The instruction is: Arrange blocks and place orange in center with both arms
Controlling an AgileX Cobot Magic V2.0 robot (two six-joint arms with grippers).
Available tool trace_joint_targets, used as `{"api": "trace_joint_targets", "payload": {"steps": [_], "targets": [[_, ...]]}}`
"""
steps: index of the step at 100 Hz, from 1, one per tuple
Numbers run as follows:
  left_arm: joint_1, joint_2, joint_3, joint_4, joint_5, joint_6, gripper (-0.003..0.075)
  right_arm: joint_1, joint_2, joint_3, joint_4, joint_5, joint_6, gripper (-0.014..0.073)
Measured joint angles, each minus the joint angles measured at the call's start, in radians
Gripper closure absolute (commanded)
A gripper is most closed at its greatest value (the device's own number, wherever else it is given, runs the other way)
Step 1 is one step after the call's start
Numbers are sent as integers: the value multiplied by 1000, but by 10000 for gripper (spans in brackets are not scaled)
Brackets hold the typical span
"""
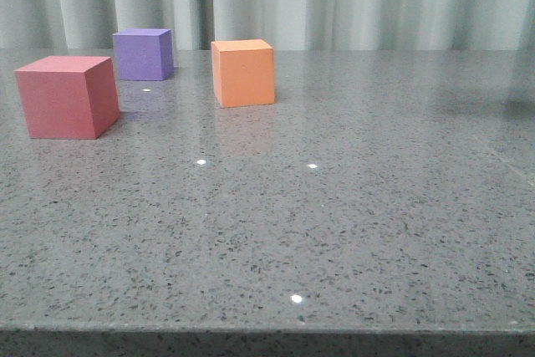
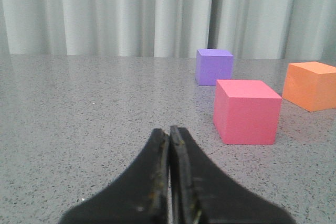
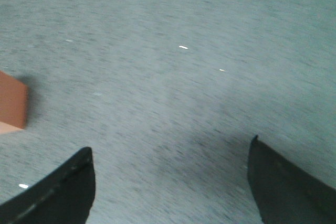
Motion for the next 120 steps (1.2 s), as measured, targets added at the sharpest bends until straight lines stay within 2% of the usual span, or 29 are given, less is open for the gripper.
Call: {"api": "trace_joint_targets", "payload": {"steps": [21,39,61,76,85,109,116,120], "targets": [[0,0,0,0,0,0,741,-64,-275,307,-64,-96,-2,1],[0,0,0,0,0,0,741,-68,-512,533,-77,-190,-2,1],[0,0,0,0,0,0,741,-68,-760,729,-77,-254,-2,1],[0,0,0,0,0,0,741,-68,-863,822,-77,-304,-2,20],[0,0,0,0,0,0,741,-68,-887,852,-75,-337,-2,121],[0,0,0,0,0,0,741,-68,-893,859,-71,-396,-2,561],[0,0,0,0,0,0,741,-68,-893,859,-71,-400,-2,651],[0,0,0,0,0,0,741,-68,-893,859,-71,-402,-2,664]]}}
